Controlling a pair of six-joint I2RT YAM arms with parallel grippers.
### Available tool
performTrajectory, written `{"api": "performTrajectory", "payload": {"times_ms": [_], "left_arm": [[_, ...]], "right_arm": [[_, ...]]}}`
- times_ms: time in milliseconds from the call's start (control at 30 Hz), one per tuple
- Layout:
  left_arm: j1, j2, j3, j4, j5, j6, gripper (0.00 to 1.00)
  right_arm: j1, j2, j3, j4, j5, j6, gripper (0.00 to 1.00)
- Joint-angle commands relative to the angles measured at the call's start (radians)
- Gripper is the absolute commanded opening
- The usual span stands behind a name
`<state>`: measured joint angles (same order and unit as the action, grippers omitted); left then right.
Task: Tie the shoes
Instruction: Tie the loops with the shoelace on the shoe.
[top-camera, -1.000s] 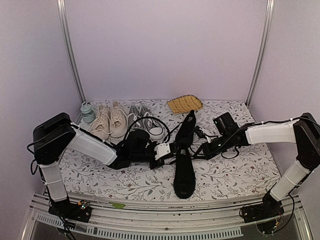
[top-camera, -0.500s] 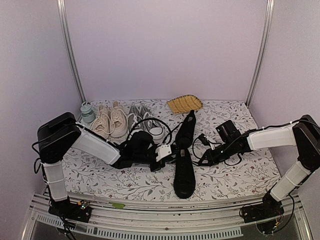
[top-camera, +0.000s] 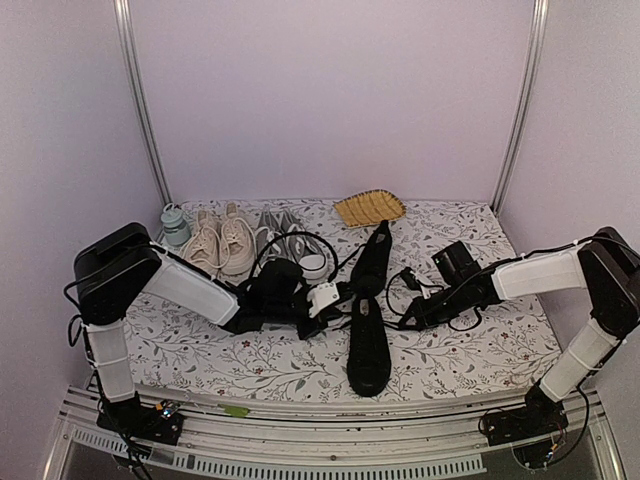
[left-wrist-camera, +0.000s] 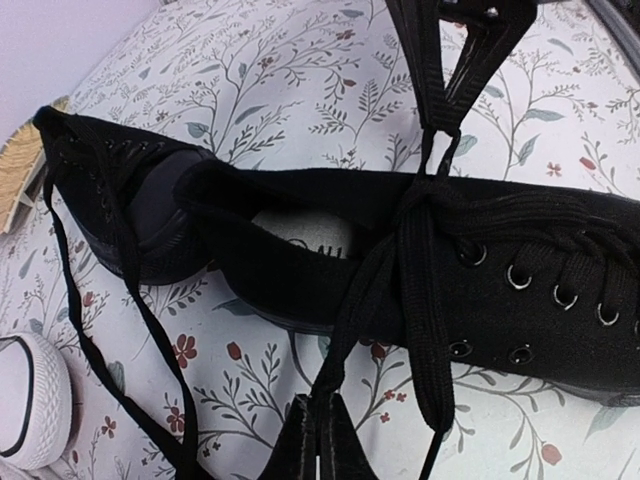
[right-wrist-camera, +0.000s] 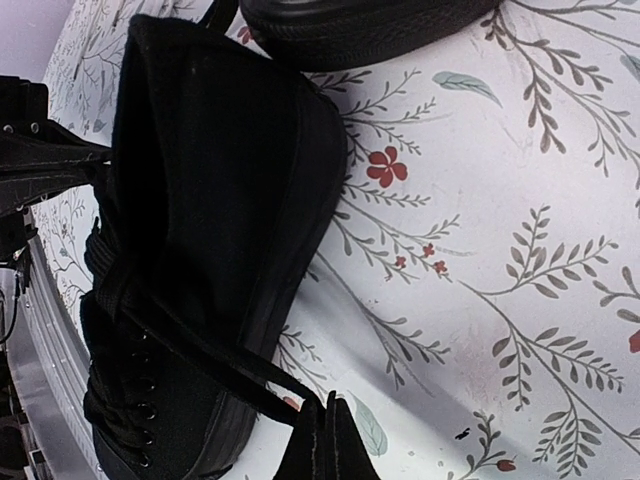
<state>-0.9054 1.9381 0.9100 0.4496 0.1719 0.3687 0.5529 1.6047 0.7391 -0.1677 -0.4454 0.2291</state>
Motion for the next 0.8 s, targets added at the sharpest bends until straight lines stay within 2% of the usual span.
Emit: {"api": "performTrajectory", "payload": {"times_ms": [0, 200, 767], "left_arm": [[0.039, -0.007, -0.022, -0.061, -0.045, -0.037, 0.00], [0.040, -0.007, -0.033, -0.058, 0.004, -0.052, 0.00], [0.040, 0.007, -0.052, -0.060, 0.000, -0.059, 0.00]], "right_arm": [[-0.024, 0.019, -0.011, -0.015, 0.063, 0.013, 0.00], [-0.028, 0.034, -0.017, -0.010, 0.063, 0.016, 0.00], [-0.047, 0.047, -0.056, 0.024, 0.051, 0.036, 0.00]]}}
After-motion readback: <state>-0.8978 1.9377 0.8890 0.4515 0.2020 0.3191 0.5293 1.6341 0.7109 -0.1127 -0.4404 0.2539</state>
